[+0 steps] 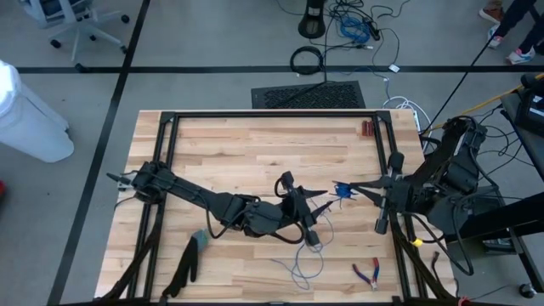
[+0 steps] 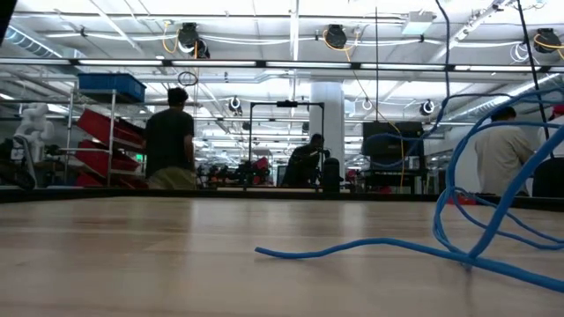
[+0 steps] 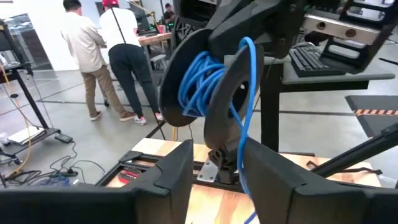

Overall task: Coil cords
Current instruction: Coil the blue wire onto the black spool

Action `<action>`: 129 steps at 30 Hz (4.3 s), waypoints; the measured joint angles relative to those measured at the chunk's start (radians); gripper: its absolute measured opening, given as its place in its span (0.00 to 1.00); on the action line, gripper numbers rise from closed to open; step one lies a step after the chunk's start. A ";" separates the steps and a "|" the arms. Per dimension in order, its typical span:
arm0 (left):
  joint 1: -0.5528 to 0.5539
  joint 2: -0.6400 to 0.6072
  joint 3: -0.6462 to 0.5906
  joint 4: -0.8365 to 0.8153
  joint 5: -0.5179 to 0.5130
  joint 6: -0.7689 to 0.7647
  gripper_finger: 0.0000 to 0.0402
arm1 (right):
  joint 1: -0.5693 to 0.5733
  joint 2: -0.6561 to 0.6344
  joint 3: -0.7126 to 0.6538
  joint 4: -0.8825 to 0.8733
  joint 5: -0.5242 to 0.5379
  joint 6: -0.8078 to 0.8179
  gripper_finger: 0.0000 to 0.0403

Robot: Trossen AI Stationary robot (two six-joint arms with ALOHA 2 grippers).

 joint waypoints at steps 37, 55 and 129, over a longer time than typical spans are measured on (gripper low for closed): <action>-0.130 -0.012 -0.001 -0.189 -0.491 0.187 0.00 | 0.027 0.000 0.000 0.012 -0.150 -0.015 0.00; -0.165 -0.013 -0.001 -0.213 -0.348 0.158 0.07 | 0.067 0.000 0.000 0.096 -0.149 -0.079 0.00; -0.280 -0.012 0.000 0.102 -0.113 0.276 0.24 | -0.049 0.169 0.000 0.515 -0.393 -0.347 0.00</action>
